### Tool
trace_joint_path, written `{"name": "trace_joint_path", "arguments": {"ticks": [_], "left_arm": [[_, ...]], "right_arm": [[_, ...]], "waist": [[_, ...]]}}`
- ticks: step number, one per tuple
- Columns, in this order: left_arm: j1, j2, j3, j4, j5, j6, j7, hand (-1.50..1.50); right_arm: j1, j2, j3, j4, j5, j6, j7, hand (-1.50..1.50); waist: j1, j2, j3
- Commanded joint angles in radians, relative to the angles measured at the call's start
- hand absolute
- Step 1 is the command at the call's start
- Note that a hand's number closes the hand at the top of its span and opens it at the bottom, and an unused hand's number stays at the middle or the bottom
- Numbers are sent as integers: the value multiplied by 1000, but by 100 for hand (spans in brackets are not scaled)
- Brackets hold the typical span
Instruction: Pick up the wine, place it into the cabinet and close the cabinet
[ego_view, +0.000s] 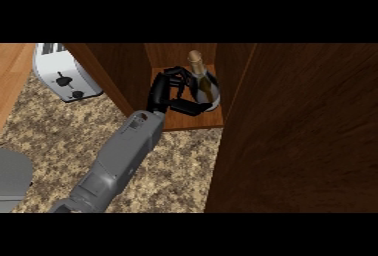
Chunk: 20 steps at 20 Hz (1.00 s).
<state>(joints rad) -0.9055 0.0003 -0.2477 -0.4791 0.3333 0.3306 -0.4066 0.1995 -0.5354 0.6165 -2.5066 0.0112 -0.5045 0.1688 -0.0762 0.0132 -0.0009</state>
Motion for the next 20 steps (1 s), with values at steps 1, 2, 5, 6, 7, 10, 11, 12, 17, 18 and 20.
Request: {"name": "trace_joint_path", "arguments": {"ticks": [1, 2, 5, 6, 7, 10, 11, 12, 17, 18, 20], "left_arm": [[-43, 3, 63, 119, 22, -26, -50, 150], [-86, 0, 41, 114, 42, 20, -26, 150], [-112, 0, 85, 163, 79, 0, -11, 150], [-104, 10, 98, 190, 58, -29, -39, 150], [-129, 0, 92, 198, 73, 8, -36, 150], [-147, 0, 100, 224, 90, 7, -36, 150], [-152, 32, 124, 256, 78, -14, -46, 150], [-138, 38, 125, 267, 73, -19, -82, 150], [-189, 4, 134, 309, 60, 62, -118, 150], [-192, 45, 133, 320, 53, 52, -121, 150], [-193, 31, 129, 334, 43, 68, -149, -150]], "right_arm": [[28, -3, 7, -169, -36, -8, 81, -150], [67, -20, 27, -172, -44, 15, 35, -150], [54, -14, 32, -163, -44, 19, 43, -150], [71, -24, 2, -170, -86, 32, 26, -150], [60, -13, 11, -146, -82, 37, 10, -150], [107, -40, -14, -149, -96, 57, -26, -150], [93, -29, 16, -154, -75, 53, -14, -150], [103, -18, 53, -131, -47, 49, -29, -150], [97, -9, 7, -129, -85, 57, -44, -150], [106, -2, 43, -115, -67, 63, -68, -150], [104, 4, 40, -99, -63, 66, -85, -150]], "waist": [[0, 7, -2], [-28, 5, 0], [-19, 7, -1], [-11, 9, 0], [-30, 13, 0], [-29, 7, 1], [-34, 15, 0], [-31, 14, -1], [-43, 22, 0], [-50, 23, 0], [-48, 24, 0]]}}
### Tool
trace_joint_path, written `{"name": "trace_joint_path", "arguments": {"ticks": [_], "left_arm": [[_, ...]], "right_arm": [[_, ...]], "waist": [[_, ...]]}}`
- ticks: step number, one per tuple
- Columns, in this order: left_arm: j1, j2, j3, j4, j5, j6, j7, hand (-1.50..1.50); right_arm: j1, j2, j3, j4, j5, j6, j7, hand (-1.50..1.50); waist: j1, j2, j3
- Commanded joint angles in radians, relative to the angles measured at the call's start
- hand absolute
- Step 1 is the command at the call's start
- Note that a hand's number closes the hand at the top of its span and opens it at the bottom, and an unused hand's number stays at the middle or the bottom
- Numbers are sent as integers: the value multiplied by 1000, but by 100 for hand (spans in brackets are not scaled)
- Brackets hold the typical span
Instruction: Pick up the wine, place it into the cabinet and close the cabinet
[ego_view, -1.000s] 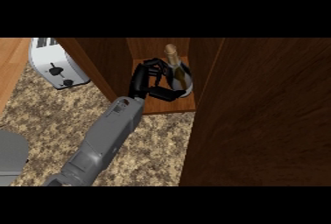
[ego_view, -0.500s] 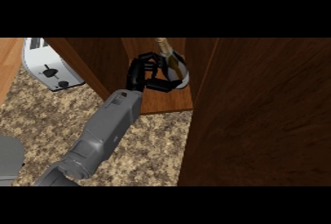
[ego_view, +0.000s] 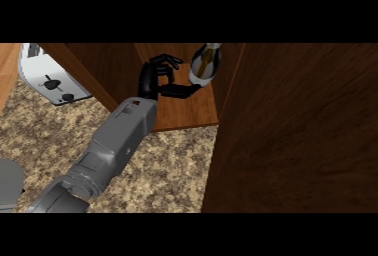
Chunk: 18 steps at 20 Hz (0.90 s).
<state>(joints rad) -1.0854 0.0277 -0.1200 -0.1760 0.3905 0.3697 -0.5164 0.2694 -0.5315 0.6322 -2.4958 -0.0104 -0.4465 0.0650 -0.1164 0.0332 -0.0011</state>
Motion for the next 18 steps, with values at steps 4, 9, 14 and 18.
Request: {"name": "trace_joint_path", "arguments": {"ticks": [4, 9, 14, 18], "left_arm": [[-51, 28, -14, 65, -41, 66, -27, -150], [-76, 45, -9, 97, -48, 112, -22, -150], [-93, 54, 9, 93, -36, 110, -38, -150], [-98, 42, 29, 67, -17, -5, -62, -150]], "right_arm": [[42, -9, 23, -131, -52, 18, 23, -150], [48, -24, 0, -111, -62, 40, -4, -150], [52, -3, 35, -105, -51, 38, -16, -150], [55, -17, 20, -114, -71, 57, -18, -150]], "waist": [[-5, 3, -1], [-18, 9, 0], [-20, 10, -2], [-12, 9, -2]]}}
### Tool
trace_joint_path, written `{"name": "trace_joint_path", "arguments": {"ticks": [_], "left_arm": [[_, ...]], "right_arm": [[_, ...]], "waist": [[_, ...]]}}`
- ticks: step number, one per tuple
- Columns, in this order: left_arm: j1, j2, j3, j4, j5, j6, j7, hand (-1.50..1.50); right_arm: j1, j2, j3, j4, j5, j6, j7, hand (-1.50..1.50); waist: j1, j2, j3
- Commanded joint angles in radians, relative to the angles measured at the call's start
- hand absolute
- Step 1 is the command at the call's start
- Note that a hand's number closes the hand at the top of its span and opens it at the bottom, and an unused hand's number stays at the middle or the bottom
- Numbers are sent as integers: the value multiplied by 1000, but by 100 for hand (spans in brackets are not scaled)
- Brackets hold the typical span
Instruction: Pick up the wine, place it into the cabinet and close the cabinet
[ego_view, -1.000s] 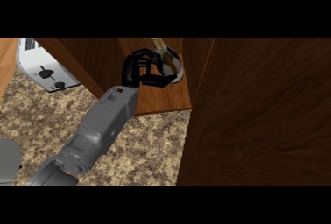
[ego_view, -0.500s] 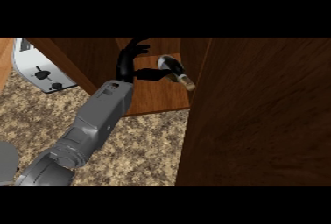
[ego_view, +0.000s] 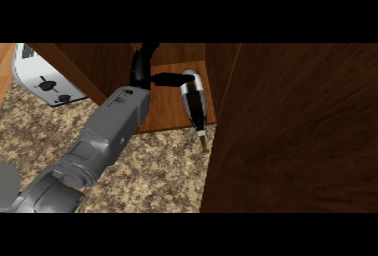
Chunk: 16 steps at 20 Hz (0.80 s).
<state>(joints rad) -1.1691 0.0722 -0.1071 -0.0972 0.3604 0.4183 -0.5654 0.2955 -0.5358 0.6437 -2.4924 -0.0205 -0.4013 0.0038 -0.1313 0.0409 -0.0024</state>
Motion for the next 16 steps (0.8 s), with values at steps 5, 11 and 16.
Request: {"name": "trace_joint_path", "arguments": {"ticks": [5, 11, 16], "left_arm": [[-6, -10, 76, -51, 69, -169, -69, 150], [-18, -23, 89, -65, 75, -280, -108, 150], [-82, -53, 99, -74, 84, -322, -11, -150]], "right_arm": [[49, -15, -7, -112, -41, -1, 38, -150], [77, -33, -32, -164, -66, 0, 65, -150], [49, -29, -71, -174, -77, -12, 92, -150]], "waist": [[20, -7, 0], [34, -15, 1], [79, -27, 2]]}}
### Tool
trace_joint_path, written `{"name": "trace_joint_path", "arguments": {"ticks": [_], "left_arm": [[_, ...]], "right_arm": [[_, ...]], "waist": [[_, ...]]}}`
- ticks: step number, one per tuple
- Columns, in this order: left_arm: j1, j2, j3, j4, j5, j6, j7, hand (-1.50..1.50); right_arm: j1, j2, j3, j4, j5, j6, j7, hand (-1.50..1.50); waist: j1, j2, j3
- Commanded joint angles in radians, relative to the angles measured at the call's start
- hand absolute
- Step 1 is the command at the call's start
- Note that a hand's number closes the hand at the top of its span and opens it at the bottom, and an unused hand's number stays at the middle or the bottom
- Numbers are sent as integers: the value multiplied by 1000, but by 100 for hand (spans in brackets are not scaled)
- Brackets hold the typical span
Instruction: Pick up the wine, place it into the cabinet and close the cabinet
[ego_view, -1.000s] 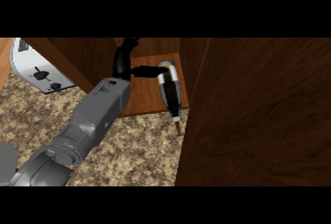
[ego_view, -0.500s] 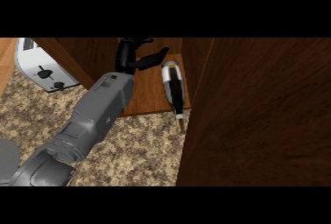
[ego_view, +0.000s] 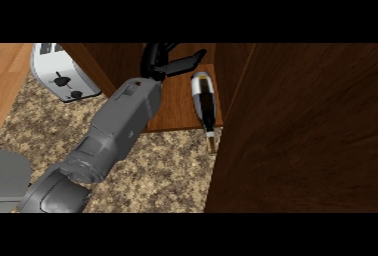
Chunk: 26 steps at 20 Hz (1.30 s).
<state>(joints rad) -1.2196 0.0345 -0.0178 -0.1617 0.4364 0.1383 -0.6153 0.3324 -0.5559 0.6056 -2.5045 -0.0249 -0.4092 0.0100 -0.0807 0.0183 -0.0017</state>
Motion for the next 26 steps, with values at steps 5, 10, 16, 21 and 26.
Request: {"name": "trace_joint_path", "arguments": {"ticks": [5, 10, 16, 21, 26], "left_arm": [[7, -33, -2, -30, 4, -42, 2, -150], [70, -34, -40, -82, 19, -59, 24, -150], [155, -34, -93, -202, 90, -152, 47, -150], [259, -35, -183, -333, 155, -138, 89, -150], [408, -35, -257, -501, 177, -128, 120, -150]], "right_arm": [[73, -29, -34, -196, -64, -5, 89, -150], [82, -22, -42, -210, -57, -26, 103, -150], [93, -30, -35, -182, -27, -22, 92, -150], [127, -51, -39, -225, -33, -21, 92, -150], [112, -50, -53, -229, -22, -42, 125, -150]], "waist": [[30, -12, 1], [50, -23, 1], [53, -27, 1], [50, -39, 1], [82, -36, 0]]}}
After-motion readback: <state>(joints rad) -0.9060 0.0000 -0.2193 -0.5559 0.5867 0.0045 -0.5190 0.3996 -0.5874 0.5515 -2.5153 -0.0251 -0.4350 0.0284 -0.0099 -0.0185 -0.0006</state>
